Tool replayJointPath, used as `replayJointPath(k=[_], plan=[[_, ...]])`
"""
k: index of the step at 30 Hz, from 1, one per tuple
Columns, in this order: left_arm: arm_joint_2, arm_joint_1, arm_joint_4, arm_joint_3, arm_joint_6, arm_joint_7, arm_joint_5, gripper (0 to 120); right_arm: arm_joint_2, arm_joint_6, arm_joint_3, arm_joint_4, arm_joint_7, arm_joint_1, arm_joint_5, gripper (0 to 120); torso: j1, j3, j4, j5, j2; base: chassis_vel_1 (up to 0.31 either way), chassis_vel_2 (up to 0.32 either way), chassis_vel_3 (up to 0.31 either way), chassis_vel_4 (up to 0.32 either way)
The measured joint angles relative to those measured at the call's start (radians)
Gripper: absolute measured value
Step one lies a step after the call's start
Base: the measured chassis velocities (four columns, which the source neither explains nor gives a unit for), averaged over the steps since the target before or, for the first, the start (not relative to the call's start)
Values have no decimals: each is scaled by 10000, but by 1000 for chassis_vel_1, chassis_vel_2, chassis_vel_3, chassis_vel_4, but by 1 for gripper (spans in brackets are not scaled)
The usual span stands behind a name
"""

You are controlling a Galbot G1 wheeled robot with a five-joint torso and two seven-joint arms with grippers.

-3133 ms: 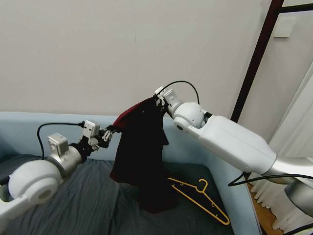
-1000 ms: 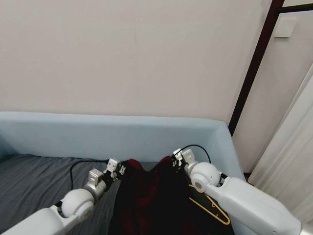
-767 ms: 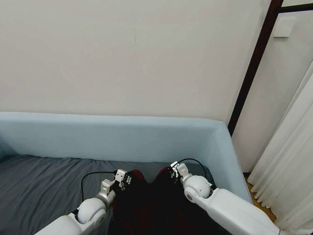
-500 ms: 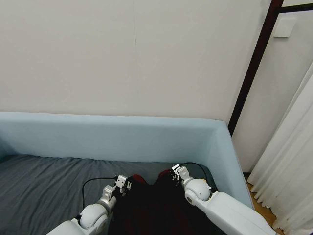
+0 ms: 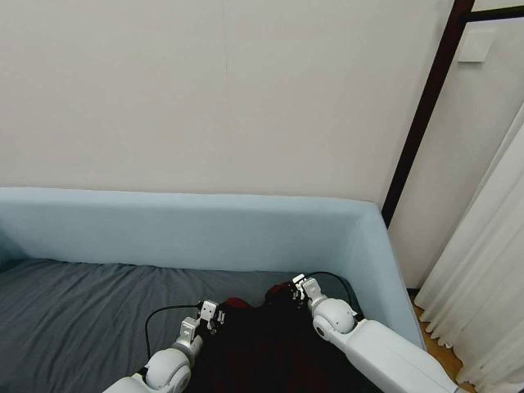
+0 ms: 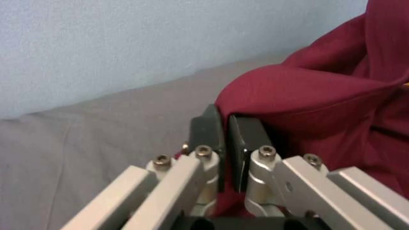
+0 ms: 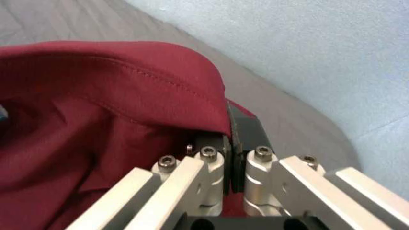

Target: Pick up the clothes from the sofa and hang them on the clothes hanger.

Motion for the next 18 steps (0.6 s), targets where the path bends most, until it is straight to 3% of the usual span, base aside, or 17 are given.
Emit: replayJointPath(k=[5,8,11,13,15,18], plan=[[3,-2,203,-107,-140,5,87,29,-101,75,5,125,-129,-77,-86,0,0,0,0,-1,0,0,0,0,0],[21,7,239,-156,-210,26,91,23,-107,110,69,138,-178,-124,-96,0,-1,0,0,-1,0,0,0,0,0],[32,9,326,-144,-262,60,105,10,-76,157,194,137,-166,-198,-108,0,-1,0,2,0,0,0,0,0,0],[6,-4,383,-106,-289,62,112,0,-131,158,243,292,-106,-284,-97,9,0,1,2,-1,0,0,0,0,0],[-2,-17,395,-82,-301,67,117,0,-195,145,278,431,-62,-342,-83,12,-1,0,2,0,0,0,0,0,0],[17,-38,394,-50,-313,71,141,0,-448,28,518,932,131,-572,-21,26,0,1,-1,-1,0,0,0,0,0]])
